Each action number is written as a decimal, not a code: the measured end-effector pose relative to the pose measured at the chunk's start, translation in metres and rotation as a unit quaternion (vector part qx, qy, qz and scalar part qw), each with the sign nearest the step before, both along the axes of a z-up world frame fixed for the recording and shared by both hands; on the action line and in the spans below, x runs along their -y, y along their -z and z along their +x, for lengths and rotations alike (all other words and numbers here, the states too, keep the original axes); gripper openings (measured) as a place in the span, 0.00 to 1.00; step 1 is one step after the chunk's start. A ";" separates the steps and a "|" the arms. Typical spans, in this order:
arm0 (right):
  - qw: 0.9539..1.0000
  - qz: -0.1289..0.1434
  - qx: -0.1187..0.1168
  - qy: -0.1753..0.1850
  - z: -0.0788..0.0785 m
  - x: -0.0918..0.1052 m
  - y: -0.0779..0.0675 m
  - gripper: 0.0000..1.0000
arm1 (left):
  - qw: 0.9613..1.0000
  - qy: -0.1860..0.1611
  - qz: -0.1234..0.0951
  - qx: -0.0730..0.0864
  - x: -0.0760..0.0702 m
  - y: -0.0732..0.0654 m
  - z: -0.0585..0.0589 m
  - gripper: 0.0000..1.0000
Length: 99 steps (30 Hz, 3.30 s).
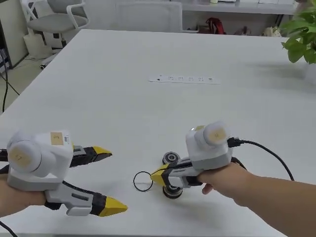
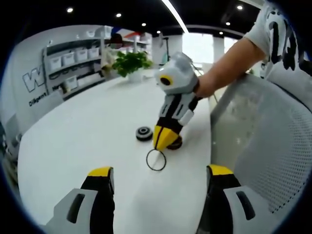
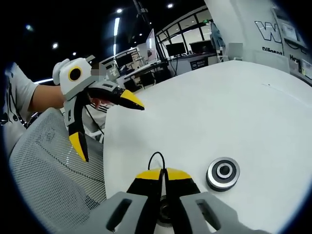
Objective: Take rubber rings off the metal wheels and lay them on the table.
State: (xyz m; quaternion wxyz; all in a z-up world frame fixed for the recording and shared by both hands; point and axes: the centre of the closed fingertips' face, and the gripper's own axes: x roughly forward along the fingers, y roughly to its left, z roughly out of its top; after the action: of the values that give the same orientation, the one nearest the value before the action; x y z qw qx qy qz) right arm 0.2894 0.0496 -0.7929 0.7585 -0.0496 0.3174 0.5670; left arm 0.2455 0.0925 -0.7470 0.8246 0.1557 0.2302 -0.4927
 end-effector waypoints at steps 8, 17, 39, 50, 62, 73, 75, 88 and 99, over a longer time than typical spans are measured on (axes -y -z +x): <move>1.000 0.001 0.014 0.000 0.002 -0.001 -0.002 0.06 | 1.000 0.000 0.002 0.000 -0.001 0.000 0.000 0.79; 1.000 0.015 0.021 0.005 0.005 0.001 -0.010 0.14 | 1.000 0.001 0.004 0.002 -0.001 -0.001 0.000 0.79; 0.999 0.028 0.036 0.004 0.004 0.028 -0.028 0.26 | 1.000 0.013 0.007 0.004 0.008 -0.004 0.005 0.78; 0.999 0.023 0.041 0.002 0.004 0.048 -0.030 0.30 | 1.000 0.024 0.010 0.008 0.015 -0.008 0.011 0.78; 0.999 0.025 0.048 0.006 0.006 0.066 -0.032 0.36 | 0.999 0.036 0.009 0.006 0.027 -0.008 0.016 0.77; 0.998 0.011 0.057 -0.017 -0.003 0.073 -0.025 0.36 | 0.999 0.042 0.004 0.003 0.037 -0.009 0.018 0.74; 0.998 0.008 0.059 -0.023 -0.004 0.073 -0.023 0.36 | 0.999 0.044 0.005 0.002 0.038 -0.008 0.018 0.74; 0.997 -0.014 0.065 -0.045 -0.011 0.076 -0.010 0.33 | 0.998 0.057 0.008 -0.006 0.050 -0.002 0.018 0.67; 0.995 -0.027 0.068 -0.066 -0.017 0.074 -0.001 0.30 | 0.997 0.070 0.013 -0.014 0.058 0.007 0.019 0.63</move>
State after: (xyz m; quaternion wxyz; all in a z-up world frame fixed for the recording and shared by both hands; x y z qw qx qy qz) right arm 0.2723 -0.0243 -0.7924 0.7378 -0.1293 0.2767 0.6020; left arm 0.2642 0.0349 -0.7538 0.7824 0.1749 0.2368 -0.5487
